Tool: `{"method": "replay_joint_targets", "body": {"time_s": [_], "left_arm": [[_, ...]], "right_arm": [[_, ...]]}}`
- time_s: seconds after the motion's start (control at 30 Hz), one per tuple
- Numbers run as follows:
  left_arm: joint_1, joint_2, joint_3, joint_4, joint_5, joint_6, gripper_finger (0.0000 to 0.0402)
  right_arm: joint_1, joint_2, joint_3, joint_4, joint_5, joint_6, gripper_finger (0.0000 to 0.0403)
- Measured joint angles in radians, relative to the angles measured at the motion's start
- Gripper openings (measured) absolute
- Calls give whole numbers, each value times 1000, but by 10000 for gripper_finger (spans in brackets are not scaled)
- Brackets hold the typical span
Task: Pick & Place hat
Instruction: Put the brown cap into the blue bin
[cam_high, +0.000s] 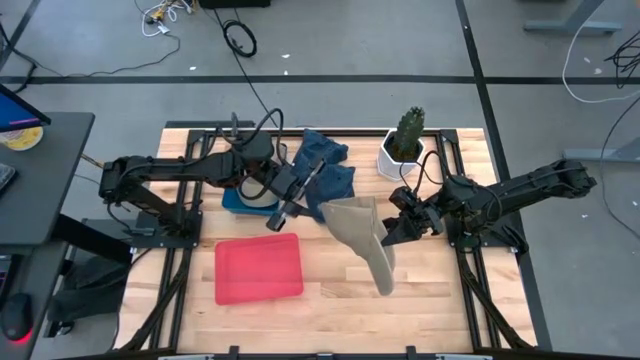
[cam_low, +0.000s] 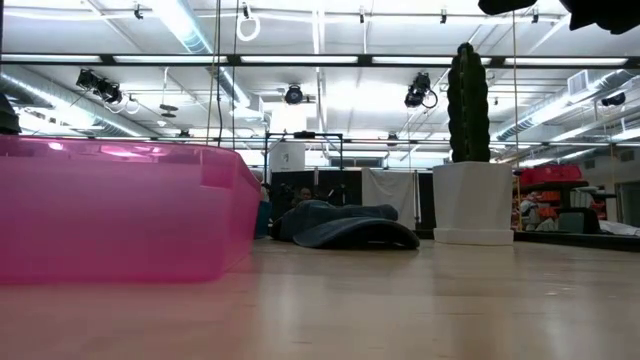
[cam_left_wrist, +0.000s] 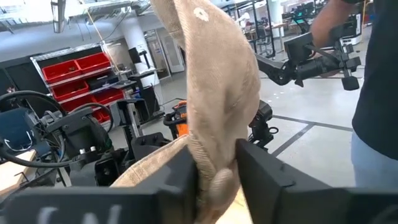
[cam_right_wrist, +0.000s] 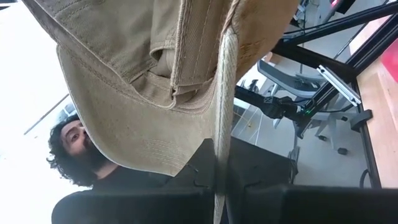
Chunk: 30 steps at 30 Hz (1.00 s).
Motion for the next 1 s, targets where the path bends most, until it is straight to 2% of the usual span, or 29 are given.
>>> {"method": "replay_joint_targets", "body": {"time_s": [0.17,0.33,0.47,0.67,0.87,1.0], "left_arm": [[3,0,0,-1,0,-1,23],[3,0,0,-3,0,-3,26],[3,0,0,-4,0,-14,23],[3,-1,0,-4,27,-48,21],[1,-7,0,-14,50,-110,21],[3,-20,0,-46,80,-239,21]], "right_arm": [[0,0,0,0,2,-8,8],[0,0,0,-1,10,-12,9],[0,0,0,33,75,21,21],[-2,-1,0,181,127,48,96],[-2,-1,0,188,113,70,192],[-2,-3,0,190,81,71,241]]}}
